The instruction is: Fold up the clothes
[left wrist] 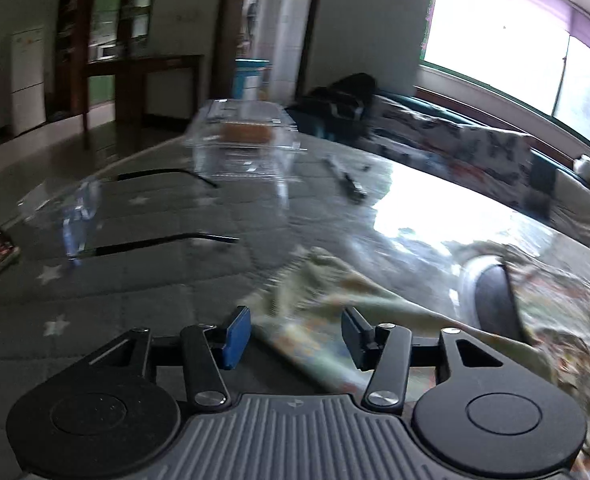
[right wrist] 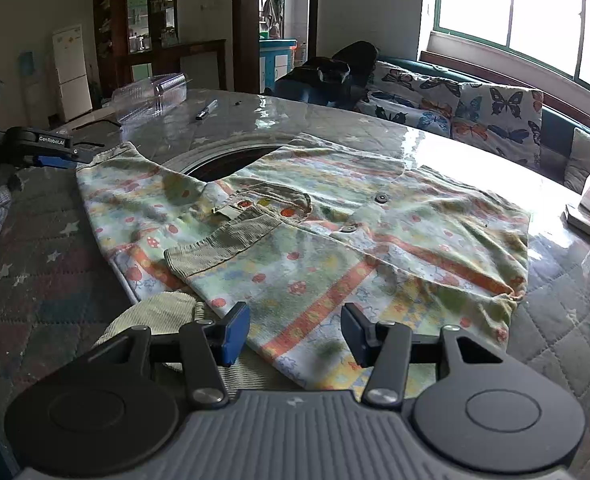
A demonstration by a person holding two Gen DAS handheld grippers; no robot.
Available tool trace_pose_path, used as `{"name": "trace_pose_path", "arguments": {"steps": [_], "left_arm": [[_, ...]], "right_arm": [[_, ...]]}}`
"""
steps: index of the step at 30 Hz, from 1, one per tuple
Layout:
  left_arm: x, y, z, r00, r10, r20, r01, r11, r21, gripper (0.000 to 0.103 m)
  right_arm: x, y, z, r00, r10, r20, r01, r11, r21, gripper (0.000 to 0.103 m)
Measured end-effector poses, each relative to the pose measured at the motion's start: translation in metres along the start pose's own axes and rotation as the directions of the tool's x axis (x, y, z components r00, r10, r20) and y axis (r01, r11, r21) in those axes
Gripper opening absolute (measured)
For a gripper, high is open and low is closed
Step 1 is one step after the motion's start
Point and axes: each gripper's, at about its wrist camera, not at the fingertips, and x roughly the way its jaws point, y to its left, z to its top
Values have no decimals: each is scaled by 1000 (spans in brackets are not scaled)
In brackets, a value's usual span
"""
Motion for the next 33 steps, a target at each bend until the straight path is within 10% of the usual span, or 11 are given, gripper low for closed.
{"name": "trace_pose_path", "arguments": {"steps": [12, 19, 27, 33], "left_arm": [[15, 7, 2, 999, 37, -27, -38, 998, -57, 41], [15, 11, 4, 1000, 13, -21, -14, 996, -90, 1], [-26, -18, 20, 990, -116, 83, 120, 992, -50, 0], [-12, -14, 19, 998, -31, 54, 34, 998, -55, 3]], "right_arm": [[0, -1, 1, 1000, 6, -2, -6, 1000, 8, 51], [-4, -3, 1, 1000, 6, 12, -6, 1000, 18, 52], [-11, -8, 1, 999, 4, 32, -5, 999, 44, 52], [-13, -8, 0, 999, 10, 37, -12, 999, 45, 52]]}}
